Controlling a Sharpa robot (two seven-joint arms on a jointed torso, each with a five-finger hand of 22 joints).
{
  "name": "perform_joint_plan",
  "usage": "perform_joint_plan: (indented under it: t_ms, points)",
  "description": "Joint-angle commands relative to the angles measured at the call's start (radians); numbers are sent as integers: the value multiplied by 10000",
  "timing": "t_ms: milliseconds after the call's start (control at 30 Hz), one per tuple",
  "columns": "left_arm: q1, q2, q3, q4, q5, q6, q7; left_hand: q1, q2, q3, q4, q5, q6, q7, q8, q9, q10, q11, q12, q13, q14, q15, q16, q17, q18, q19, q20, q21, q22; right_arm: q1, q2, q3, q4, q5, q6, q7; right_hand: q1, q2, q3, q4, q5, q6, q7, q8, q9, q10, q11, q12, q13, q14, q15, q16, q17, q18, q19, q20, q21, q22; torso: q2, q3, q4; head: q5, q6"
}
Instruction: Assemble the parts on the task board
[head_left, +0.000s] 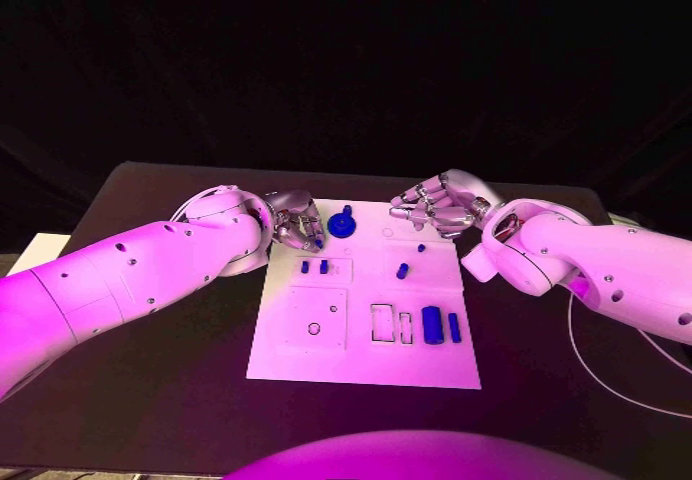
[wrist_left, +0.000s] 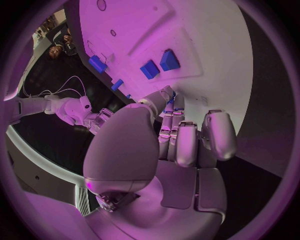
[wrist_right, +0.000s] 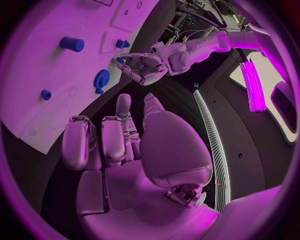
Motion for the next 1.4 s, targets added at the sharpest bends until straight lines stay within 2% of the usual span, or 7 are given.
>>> perform_joint_plan:
  t_ms: [33,133,600,933,1400]
  points:
    - [-11,40,-11,19,-94,266,-30,-96,12,42,7,-33,40,-3,-66,-9,67,19,-71,-14,332,-50,-69,-18,-174,69,-15,59,33,-8,17,0,4,-25,88,101,41,75,-51,-1,67,-66,-1,16,16,-70,-14,43,-16,312,76,-32,15,82,-18,3,-32,7,-1,-5,-5,-14,-5]
    - [-11,55,-14,14,-135,312,-71,-97,12,41,7,-34,40,-4,-67,-9,67,19,-73,-14,332,-50,-71,-22,-207,114,-15,199,155,-8,21,0,0,-17,79,117,52,100,-104,12,88,-57,-3,23,18,-69,-15,52,-23,317,75,-26,27,81,-13,1,-32,9,3,-3,-4,-55,-19]
    - [-10,198,-61,-90,-296,484,-239,-140,-12,31,6,-56,-3,6,-123,-34,51,30,-136,-25,322,-46,-80,-51,-218,126,-15,245,201,-11,37,0,-9,-7,86,124,52,101,-104,13,89,-56,-3,23,18,-68,-15,52,-23,318,75,-24,30,81,-14,1,-32,9,4,-2,-5,-40,-47]
    - [-9,254,-81,-160,-262,552,-234,-262,-169,69,-37,-62,-666,240,-646,-307,-406,262,-526,-128,244,136,-140,-237,-196,29,108,75,103,-13,30,0,-6,-7,93,121,52,101,-104,13,89,-56,-3,23,18,-68,-15,52,-23,318,75,-24,30,81,-14,1,-32,9,-2,1,-1,-29,-42]
    - [-9,142,-79,-122,-149,428,-261,-347,-278,49,-46,-66,-975,312,-765,-461,-610,342,-631,-158,191,208,-175,-367,-158,-47,194,-84,0,-14,7,-1,-40,-8,100,51,56,115,-126,18,93,-46,-5,30,20,-71,-16,55,-27,304,75,-94,-39,97,-56,1,-75,-59,-7,-6,3,-36,-26]
